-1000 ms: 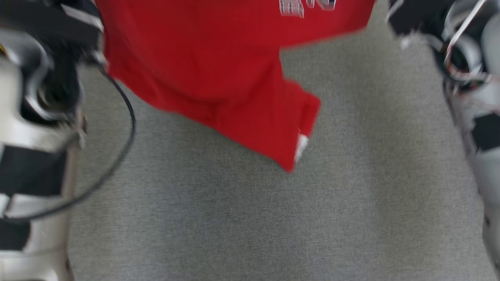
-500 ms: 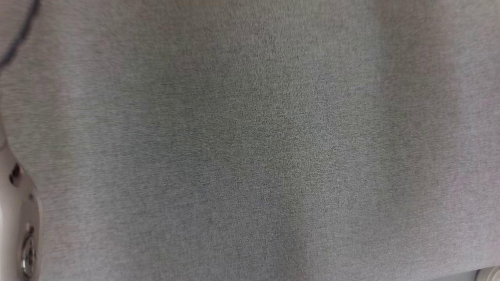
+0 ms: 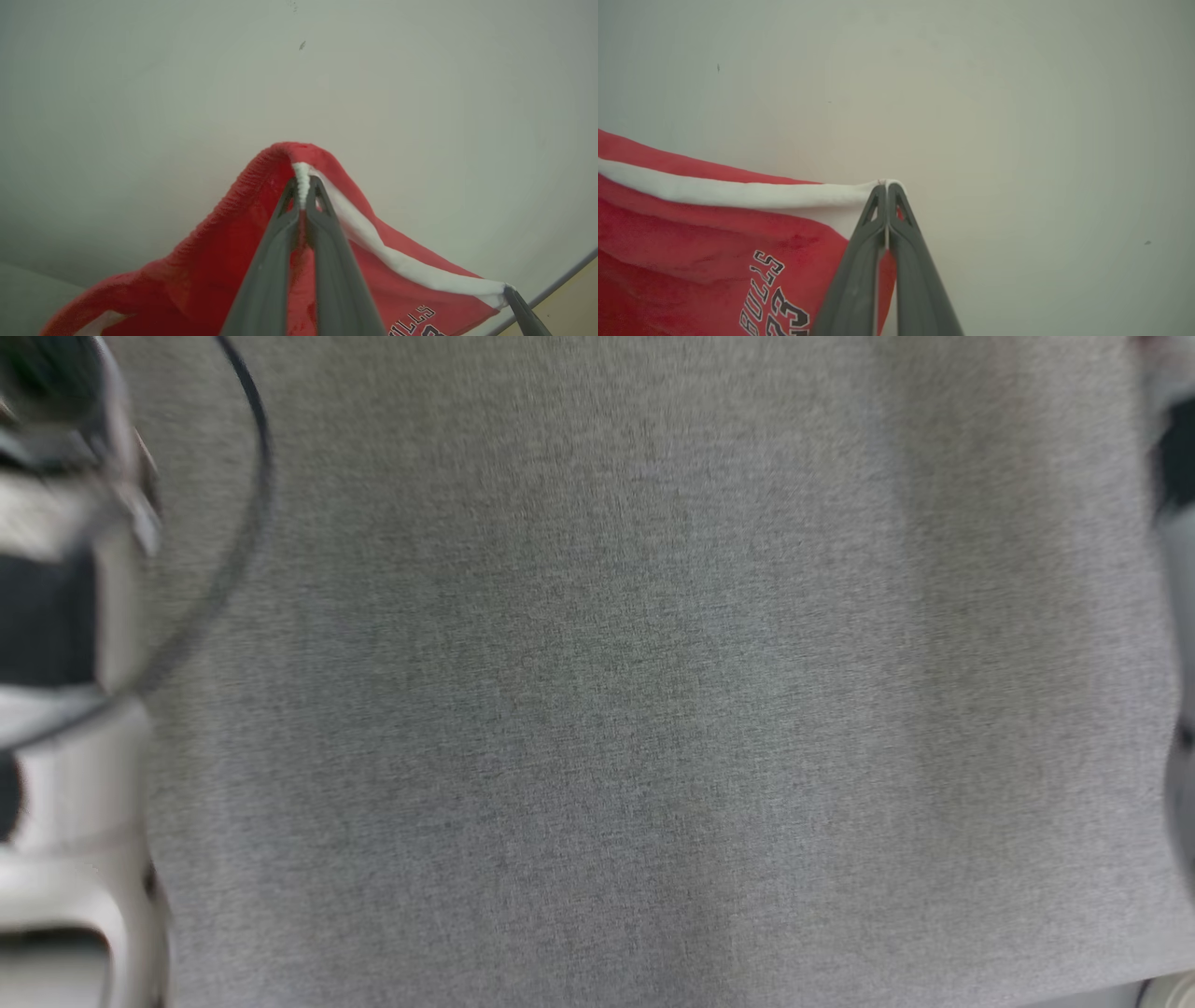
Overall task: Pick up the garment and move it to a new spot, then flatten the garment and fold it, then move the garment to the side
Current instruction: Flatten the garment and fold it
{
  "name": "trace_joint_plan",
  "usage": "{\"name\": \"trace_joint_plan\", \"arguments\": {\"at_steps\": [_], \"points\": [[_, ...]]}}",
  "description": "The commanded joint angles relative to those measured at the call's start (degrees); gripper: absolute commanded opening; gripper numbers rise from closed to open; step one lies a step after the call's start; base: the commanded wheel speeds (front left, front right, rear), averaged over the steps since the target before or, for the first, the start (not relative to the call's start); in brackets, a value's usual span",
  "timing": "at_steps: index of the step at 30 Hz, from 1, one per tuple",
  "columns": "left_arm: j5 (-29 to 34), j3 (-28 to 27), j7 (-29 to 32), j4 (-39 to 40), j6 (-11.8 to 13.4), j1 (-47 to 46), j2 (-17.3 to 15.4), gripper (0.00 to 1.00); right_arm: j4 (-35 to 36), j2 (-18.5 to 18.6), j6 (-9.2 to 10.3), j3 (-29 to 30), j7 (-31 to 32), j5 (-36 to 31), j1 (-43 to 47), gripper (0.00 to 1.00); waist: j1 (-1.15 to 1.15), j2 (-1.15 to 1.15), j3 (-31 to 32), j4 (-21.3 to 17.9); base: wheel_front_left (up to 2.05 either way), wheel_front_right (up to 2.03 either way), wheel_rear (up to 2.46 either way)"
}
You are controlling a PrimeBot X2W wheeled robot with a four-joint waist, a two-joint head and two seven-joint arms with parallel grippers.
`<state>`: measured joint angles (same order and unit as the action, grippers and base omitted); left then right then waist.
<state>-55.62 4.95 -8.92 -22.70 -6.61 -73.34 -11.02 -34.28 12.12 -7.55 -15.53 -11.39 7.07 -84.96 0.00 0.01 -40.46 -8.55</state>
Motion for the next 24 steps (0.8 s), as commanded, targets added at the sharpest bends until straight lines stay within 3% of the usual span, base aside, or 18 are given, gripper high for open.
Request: {"name": "trace_joint_plan", "arguments": {"at_steps": [1,6,12,14,17,24], "points": [[-0.3,0.7,0.6,0.0,-0.6,3.1,-0.4,0.0,0.8,0.6,0.16,-0.8,0.8,1.4,3.0,0.0,0.0,-0.01,3.8,0.9,0.0,0.0,0.0],[-2.9,4.0,2.0,1.3,-1.0,14.8,-1.0,0.0,5.7,4.0,0.16,-4.1,7.6,6.8,14.7,0.0,0.0,-0.01,11.1,1.6,0.0,0.0,0.0],[-7.6,8.5,4.4,4.7,-0.9,30.1,-1.8,0.0,15.5,6.8,0.16,0.1,23.0,10.9,32.5,0.0,0.0,-0.01,20.7,2.6,0.0,0.0,0.0],[-8.7,9.9,4.3,5.7,-0.9,34.8,-1.8,0.0,19.2,6.2,0.16,1.6,28.7,12.7,39.7,0.0,0.0,-0.01,23.6,2.6,0.0,0.0,0.0],[-5.9,13.3,3.7,5.6,-0.8,42.3,-2.9,0.0,27.4,5.4,0.16,4.4,39.5,14.7,52.9,0.0,0.0,-0.01,28.0,3.1,0.0,0.0,0.0],[-1.3,17.1,1.9,3.7,1.4,50.7,-3.9,0.0,38.1,4.1,0.16,7.2,52.3,14.8,70.2,0.0,0.0,-0.01,32.3,3.6,0.0,0.0,0.0]]}}
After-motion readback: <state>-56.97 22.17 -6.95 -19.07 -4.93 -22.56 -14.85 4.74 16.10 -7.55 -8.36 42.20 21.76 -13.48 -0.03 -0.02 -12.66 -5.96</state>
